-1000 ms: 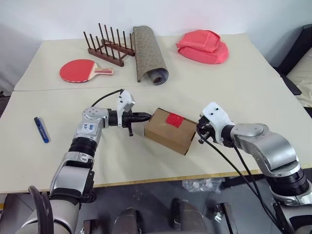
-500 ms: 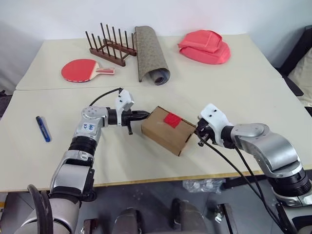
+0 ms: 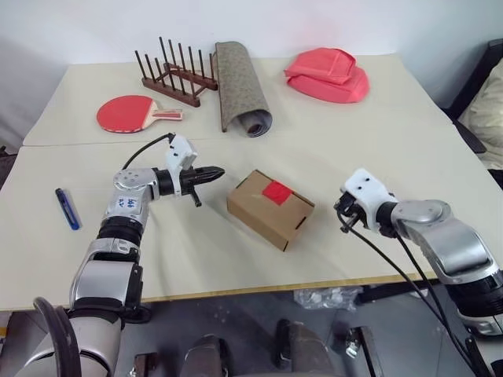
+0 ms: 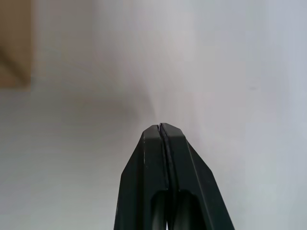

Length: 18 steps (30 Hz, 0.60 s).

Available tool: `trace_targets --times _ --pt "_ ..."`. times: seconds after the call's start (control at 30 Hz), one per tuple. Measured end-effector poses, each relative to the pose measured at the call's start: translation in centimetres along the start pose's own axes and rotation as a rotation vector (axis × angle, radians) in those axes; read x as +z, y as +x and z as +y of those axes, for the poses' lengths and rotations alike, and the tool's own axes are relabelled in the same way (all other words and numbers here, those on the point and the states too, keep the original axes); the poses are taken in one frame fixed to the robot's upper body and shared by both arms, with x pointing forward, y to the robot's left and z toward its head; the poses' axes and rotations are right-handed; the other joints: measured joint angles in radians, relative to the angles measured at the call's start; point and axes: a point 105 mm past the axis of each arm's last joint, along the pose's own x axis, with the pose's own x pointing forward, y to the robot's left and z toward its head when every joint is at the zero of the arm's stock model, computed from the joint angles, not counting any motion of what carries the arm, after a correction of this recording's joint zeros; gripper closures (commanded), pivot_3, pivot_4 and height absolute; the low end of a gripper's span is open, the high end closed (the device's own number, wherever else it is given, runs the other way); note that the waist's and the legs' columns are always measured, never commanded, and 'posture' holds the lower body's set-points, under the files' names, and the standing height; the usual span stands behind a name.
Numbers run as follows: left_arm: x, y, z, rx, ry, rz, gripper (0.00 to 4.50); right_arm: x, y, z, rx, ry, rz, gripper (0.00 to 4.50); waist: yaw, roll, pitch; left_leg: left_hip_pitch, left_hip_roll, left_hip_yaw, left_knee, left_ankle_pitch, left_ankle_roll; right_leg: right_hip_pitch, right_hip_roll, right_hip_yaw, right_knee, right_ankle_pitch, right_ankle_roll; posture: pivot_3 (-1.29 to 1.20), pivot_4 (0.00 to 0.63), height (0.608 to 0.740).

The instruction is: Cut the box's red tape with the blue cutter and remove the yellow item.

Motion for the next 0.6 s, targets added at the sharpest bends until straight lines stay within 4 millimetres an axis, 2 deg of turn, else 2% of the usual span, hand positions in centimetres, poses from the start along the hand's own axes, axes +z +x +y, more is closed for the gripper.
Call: trace_targets --times 0.03,0.13,0.23,0.33,0.43,0.47,0.6 --pt "0.3 -0.3 0.8 0.047 -0.002 0.0 3.96 0.7 0.0 -0.5 -0.006 0.007 -0.028 3.96 0.0 -0.001 0.001 0.0 0.0 0.0 0.0 0.0 0.0 0.0 0.0 0.0 0.0 0.0 0.0 0.0 0.15 0.74" --pt "2.0 -2.8 3.9 0.209 0.024 -0.001 3.07 3.4 -0.6 -1.7 0.011 0.005 -0.138 2.94 -0.005 -0.001 0.001 0.001 0.0 0.0 -0.002 0.0 0.0 0.0 0.0 0.0 0.0 0.0 0.0 0.0 0.15 0.74" --pt "3.3 -5.3 5.0 0.304 0.075 -0.016 2.15 5.2 -0.7 -2.0 0.064 0.001 -0.226 1.92 -0.006 -0.001 0.001 0.002 0.0 0.0 -0.003 0.0 -0.001 0.0 0.0 0.0 0.0 0.0 0.001 0.0 0.15 0.74" --pt "2.1 -8.2 5.1 0.436 0.064 0.008 1.26 6.8 -0.4 -1.2 0.193 0.006 -0.318 0.9 -0.012 0.0 0.001 0.002 0.0 0.0 -0.003 0.0 -0.001 0.0 0.0 0.0 0.0 0.001 0.001 0.0 0.15 0.74" --pt "0.8 -10.6 4.9 0.57 0.035 0.047 0.41 8.0 -0.2 -1.1 0.251 -0.028 -0.393 0.0 -0.011 -0.001 0.002 0.002 0.0 0.0 -0.002 0.0 -0.001 0.0 0.0 0.0 0.0 0.001 0.001 0.0 0.15 0.74" --pt "0.8 -11.7 4.8 0.65 0.032 0.045 0.05 8.6 -0.1 -1.2 0.266 -0.054 -0.426 0.0 -0.009 -0.001 0.002 0.002 0.0 0.001 -0.001 0.0 -0.001 0.0 0.0 0.001 0.001 0.001 0.001 0.0 0.15 0.74" --pt "1.6 -15.2 4.8 0.96 0.041 0.012 0.02 10.6 0.4 -1.1 0.311 -0.108 -0.509 0.0 0.0 -0.001 0.002 0.002 0.001 0.0 0.0 0.0 -0.001 0.0 -0.001 0.001 0.002 0.001 0.001 0.0 0.15 0.74"
